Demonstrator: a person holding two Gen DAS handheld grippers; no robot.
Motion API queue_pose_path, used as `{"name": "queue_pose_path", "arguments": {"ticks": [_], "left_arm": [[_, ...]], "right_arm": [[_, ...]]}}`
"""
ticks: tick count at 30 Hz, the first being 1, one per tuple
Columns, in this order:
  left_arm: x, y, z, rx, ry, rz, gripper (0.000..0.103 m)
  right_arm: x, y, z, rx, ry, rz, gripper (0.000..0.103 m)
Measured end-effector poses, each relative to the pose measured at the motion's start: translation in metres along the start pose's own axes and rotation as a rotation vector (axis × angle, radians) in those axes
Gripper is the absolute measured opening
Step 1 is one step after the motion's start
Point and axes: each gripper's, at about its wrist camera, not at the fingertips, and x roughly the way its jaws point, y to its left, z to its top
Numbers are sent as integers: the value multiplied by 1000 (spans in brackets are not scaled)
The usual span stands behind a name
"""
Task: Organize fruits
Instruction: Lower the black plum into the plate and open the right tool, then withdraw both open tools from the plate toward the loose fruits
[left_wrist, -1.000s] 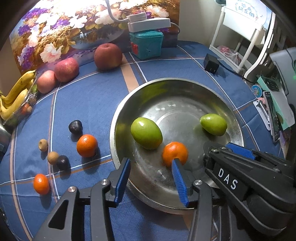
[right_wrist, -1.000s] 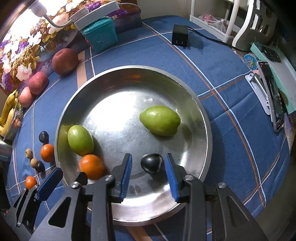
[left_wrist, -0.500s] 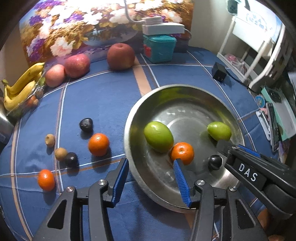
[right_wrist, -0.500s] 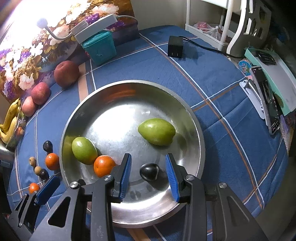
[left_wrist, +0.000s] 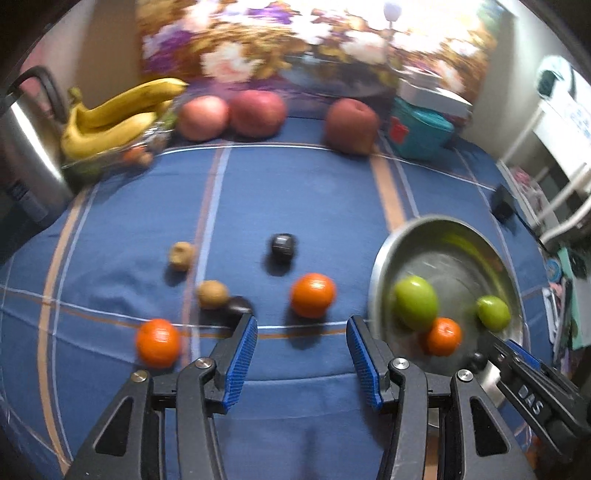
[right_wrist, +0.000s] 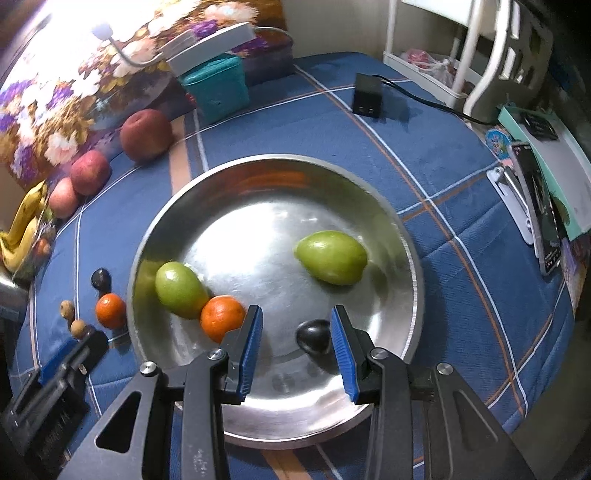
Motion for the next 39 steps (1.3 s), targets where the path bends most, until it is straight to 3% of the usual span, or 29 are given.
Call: {"name": "queue_pose_path", "arguments": {"ticks": [8, 13, 16, 17, 18, 19, 20, 22, 25, 33, 39], "left_arm": [[-7, 49, 4, -116, -18, 75, 58], [-5, 59, 3, -146, -12, 91, 62], [-4, 59, 3, -151, -13, 110, 82], [-3, 59, 4, -151, -14, 123, 89], [-2, 59, 4, -150, -15, 126, 90], [-2, 60, 3, -151, -17, 126, 90], [-2, 61, 4, -153, -18, 126, 91], [-1, 62, 3, -156, -21, 132, 96], [0, 64, 2, -155, -25, 123, 103], [2, 59, 1, -108, -50, 115, 103], [4, 65, 0, -133, -64, 114, 103]], "right_arm": [[-11, 38, -11, -118, -25, 16, 39], [-12, 50, -16, -159, -30, 15, 39], [-9, 51, -18, -170, -32, 14, 39], [-9, 51, -18, -171, -37, 17, 49], [-8, 51, -18, -169, -44, 20, 59], [-7, 51, -19, -168, -50, 22, 75], [-7, 51, -19, -170, -59, 19, 82], [-6, 51, -19, -179, -66, 14, 83], [-4, 50, -19, -177, -69, 23, 96], [-4, 53, -20, -196, -87, 54, 97], [-1, 59, -24, -221, -73, 69, 97]]}}
